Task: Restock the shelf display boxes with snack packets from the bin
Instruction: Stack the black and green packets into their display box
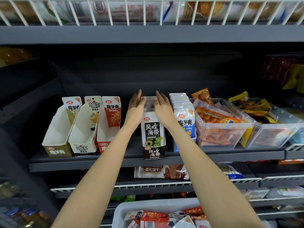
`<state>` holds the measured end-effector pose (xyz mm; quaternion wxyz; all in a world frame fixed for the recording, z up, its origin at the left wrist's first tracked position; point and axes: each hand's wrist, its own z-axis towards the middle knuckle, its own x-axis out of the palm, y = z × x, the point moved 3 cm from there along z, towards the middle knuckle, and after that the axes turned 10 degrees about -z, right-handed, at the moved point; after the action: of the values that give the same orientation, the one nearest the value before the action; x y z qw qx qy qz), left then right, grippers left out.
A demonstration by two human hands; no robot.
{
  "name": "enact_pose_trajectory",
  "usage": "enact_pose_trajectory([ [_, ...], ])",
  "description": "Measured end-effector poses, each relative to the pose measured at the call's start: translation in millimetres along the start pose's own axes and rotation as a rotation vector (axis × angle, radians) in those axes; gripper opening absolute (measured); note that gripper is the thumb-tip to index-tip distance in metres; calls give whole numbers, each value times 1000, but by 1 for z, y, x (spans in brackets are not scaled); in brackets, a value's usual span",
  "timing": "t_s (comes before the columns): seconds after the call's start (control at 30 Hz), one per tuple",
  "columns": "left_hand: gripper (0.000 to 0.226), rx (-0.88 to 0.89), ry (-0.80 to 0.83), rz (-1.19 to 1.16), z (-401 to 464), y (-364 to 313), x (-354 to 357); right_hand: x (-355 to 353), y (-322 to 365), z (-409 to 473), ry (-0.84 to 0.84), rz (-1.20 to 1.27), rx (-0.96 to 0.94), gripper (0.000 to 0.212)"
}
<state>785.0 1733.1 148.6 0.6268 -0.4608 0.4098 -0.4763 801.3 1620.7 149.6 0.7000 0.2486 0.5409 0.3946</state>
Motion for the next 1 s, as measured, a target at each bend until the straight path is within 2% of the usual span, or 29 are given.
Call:
enact_pose_trajectory([
  [0.1, 46, -28, -64, -248, -24, 1, -10, -7, -5, -27, -78, 242, 43, 56],
  [0.2, 48, -104, 2, -374, -58, 14, -6, -4, -19, -66, 28, 357, 75, 71],
  [0.27, 45, -125, 99, -405, -74, 17, 4, 2, -22, -84, 103, 319, 48, 75],
  [0.33, 47, -109, 140, -394, -79, 16, 10, 8, -23, -92, 111, 280, -1, 71],
  [0.5, 66, -142, 212, -266, -78, 18, 10, 11, -29, -93, 93, 115, -81, 76],
  [0.67, 79, -182, 162, -258, -82, 25, 6, 15, -39, -95, 124, 29, -54, 85],
  [0.77, 89, -171, 222, -162, -90, 40, 2, 8, -44, -120, 9, -130, -74, 74],
  [0.9, 90, -116, 243, -85, -90, 49, 6, -10, -44, -157, -398, -499, -347, 30],
  [1.0, 85, -79, 270, -65, -83, 47, 14, -6, -55, -150, -483, -740, -375, 18],
])
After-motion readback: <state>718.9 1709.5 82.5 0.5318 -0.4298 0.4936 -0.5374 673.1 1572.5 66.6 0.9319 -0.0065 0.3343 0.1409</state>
